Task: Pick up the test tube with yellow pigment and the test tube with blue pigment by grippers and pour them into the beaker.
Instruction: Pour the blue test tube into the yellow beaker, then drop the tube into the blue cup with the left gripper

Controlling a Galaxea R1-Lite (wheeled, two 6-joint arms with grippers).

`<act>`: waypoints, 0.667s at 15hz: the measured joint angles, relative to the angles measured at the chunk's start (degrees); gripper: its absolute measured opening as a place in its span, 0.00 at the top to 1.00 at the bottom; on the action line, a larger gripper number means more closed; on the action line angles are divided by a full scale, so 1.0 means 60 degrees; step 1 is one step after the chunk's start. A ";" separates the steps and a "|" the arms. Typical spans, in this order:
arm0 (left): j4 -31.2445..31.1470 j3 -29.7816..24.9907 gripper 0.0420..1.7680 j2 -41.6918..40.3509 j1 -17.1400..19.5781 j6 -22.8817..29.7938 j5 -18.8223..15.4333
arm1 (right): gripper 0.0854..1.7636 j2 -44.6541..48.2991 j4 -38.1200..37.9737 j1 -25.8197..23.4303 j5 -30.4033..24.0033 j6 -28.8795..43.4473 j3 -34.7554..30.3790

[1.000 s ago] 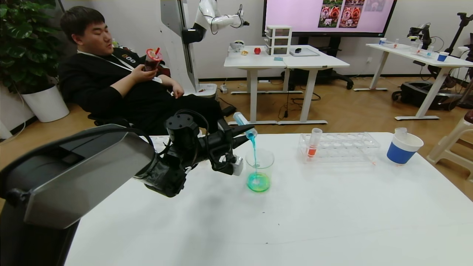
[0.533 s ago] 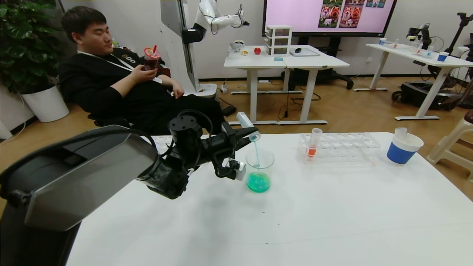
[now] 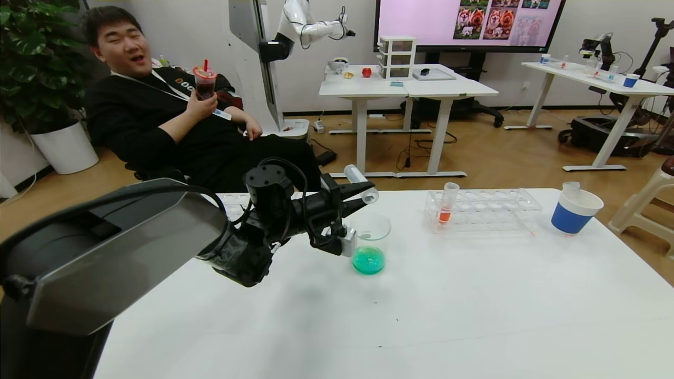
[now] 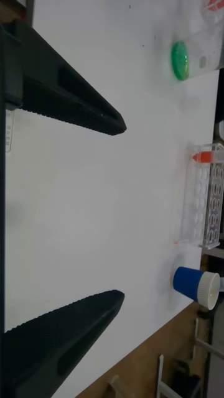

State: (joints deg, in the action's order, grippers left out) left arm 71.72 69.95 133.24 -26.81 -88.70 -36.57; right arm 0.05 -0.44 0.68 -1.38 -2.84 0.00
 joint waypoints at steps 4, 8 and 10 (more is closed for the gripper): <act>0.1028 -0.0335 0.74 -0.0762 -0.0232 0.3755 0.2918 | 0.02 0.0000 0.0000 0.0000 0.0000 0.0000 0.0000; 0.1589 -0.0744 0.74 -0.1591 -0.0902 0.8499 0.8405 | 0.02 0.0000 0.0000 0.0000 0.0002 -0.0004 0.0000; 0.0965 -0.0642 0.74 -0.1865 -0.1252 1.0829 1.0441 | 0.02 0.0000 0.0000 0.0000 0.0000 0.0000 0.0000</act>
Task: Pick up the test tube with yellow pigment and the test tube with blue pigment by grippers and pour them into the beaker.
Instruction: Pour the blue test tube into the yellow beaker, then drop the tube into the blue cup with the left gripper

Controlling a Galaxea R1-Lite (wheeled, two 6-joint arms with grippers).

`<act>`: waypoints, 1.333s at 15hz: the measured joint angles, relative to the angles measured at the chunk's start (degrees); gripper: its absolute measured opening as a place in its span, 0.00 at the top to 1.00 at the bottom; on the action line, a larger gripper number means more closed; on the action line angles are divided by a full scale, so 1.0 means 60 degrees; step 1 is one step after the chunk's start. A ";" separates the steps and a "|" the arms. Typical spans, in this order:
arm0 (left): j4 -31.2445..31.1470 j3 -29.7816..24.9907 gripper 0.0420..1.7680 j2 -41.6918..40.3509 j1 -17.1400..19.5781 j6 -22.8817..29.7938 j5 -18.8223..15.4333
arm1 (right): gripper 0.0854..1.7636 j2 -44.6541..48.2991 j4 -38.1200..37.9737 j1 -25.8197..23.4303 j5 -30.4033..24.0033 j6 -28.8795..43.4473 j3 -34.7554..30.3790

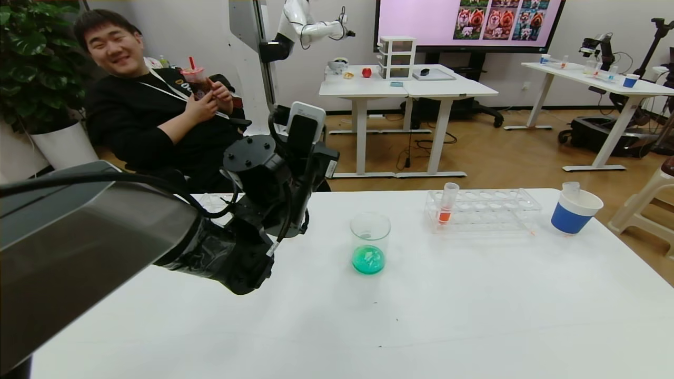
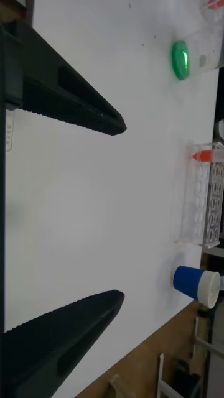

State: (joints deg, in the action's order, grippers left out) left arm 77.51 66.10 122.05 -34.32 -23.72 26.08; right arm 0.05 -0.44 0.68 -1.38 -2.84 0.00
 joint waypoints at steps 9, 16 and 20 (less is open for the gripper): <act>-0.3974 0.0106 0.74 -0.0638 0.0368 0.4192 0.1672 | 0.02 0.0000 0.0000 0.0000 0.0002 0.0000 0.0000; -0.4819 -0.0677 0.74 -0.1851 0.4348 0.3984 -0.0837 | 0.02 0.0000 0.0000 0.0000 0.0002 0.0000 0.0000; -0.4862 -0.0760 0.74 -0.2076 0.6370 0.3938 -0.2188 | 0.02 0.0000 0.0000 0.0000 0.0000 -0.0004 0.0000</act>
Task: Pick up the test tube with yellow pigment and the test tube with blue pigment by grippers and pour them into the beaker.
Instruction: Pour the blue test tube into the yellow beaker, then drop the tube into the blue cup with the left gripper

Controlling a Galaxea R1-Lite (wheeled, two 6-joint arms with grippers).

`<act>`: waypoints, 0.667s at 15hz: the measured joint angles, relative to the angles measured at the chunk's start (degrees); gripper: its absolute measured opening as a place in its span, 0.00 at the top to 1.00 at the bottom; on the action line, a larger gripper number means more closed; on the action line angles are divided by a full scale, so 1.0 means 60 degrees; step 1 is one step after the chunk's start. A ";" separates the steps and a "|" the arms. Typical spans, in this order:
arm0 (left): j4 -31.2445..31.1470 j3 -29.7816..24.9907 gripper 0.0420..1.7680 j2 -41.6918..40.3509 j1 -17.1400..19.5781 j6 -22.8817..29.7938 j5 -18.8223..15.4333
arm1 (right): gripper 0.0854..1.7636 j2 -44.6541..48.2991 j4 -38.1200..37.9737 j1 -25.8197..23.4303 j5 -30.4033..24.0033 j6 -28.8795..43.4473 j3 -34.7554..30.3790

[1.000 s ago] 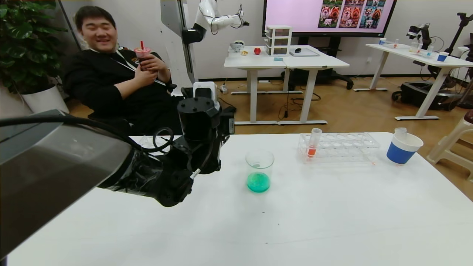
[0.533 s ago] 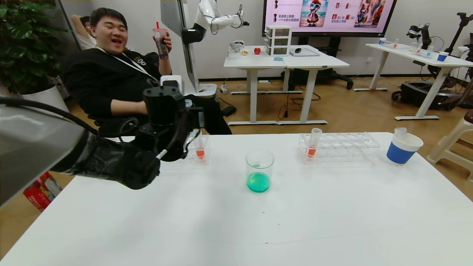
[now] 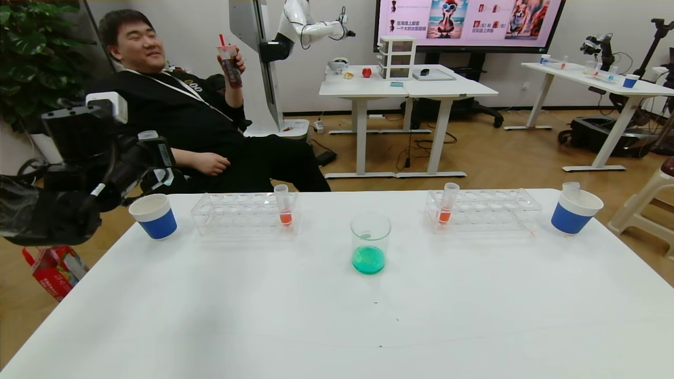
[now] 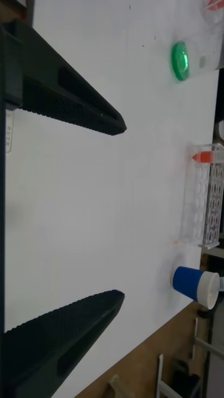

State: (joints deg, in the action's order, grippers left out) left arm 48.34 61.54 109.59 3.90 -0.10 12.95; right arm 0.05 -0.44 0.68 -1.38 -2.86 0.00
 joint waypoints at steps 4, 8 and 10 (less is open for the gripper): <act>0.0033 0.0158 0.74 0.0201 0.0512 -0.0002 -0.0128 | 0.02 0.0000 0.0000 0.0000 0.0002 0.0004 0.0000; 0.0071 0.0272 0.74 0.0555 0.0851 0.0000 -0.0136 | 0.02 0.0000 0.0000 0.0000 0.0000 0.0000 0.0000; 0.0124 0.0264 0.74 0.0735 0.0914 0.0053 -0.0132 | 0.02 0.0000 0.0000 0.0000 0.0000 0.0004 0.0000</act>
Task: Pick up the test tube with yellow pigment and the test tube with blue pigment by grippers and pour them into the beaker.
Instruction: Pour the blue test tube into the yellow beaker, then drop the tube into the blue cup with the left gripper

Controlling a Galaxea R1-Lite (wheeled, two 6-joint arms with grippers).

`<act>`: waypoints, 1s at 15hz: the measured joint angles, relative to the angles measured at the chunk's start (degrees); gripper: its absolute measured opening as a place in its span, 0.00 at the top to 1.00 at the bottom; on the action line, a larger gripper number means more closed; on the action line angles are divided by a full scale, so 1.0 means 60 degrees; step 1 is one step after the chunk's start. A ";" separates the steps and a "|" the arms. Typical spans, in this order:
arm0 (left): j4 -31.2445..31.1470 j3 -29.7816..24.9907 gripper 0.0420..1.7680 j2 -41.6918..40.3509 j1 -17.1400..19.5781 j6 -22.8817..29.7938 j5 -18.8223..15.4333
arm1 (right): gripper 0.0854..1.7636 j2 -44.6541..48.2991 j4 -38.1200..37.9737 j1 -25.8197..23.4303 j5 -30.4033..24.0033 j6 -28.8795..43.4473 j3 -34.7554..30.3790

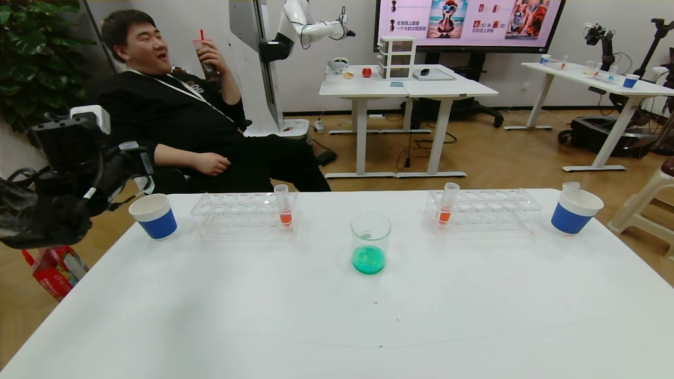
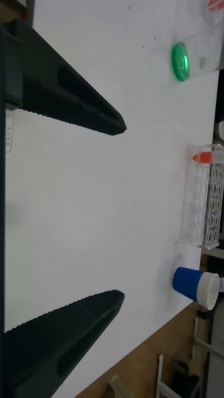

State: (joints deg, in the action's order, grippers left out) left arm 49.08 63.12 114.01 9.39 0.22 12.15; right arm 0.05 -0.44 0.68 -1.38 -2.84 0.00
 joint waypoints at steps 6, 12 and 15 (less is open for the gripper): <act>0.1158 -0.0053 0.74 0.1054 0.0047 -0.0059 0.0169 | 0.02 0.0000 0.0000 0.0000 0.0002 0.0000 0.0000; 0.1723 -0.0475 0.74 0.1924 0.0057 -0.0059 0.0555 | 0.02 0.0000 0.0000 0.0000 0.0002 -0.0004 0.0000; 0.1977 -0.0666 0.74 0.1965 0.0124 0.0041 0.0569 | 0.02 0.0000 0.0000 -0.0008 0.0002 0.0000 0.0000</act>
State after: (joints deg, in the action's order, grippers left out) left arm 60.94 59.12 125.79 10.13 0.46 15.57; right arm 0.05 -0.44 0.63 -1.37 -2.84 0.00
